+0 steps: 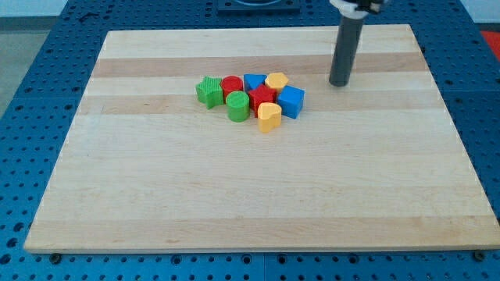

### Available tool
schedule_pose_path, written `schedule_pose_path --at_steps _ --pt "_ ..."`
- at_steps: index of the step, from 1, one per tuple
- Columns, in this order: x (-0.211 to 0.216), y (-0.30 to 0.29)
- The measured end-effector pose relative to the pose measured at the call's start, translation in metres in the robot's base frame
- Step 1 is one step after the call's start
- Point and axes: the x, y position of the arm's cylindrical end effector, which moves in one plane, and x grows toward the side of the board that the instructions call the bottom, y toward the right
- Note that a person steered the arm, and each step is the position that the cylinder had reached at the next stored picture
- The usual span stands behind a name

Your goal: Push the group of blocks a bit left

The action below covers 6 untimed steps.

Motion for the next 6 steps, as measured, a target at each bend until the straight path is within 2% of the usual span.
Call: schedule_pose_path --at_steps 1,3,5,6 --pt "0.022 -0.009" --pt "0.055 -0.068" --pt "0.035 -0.145" --pt "0.028 -0.155"
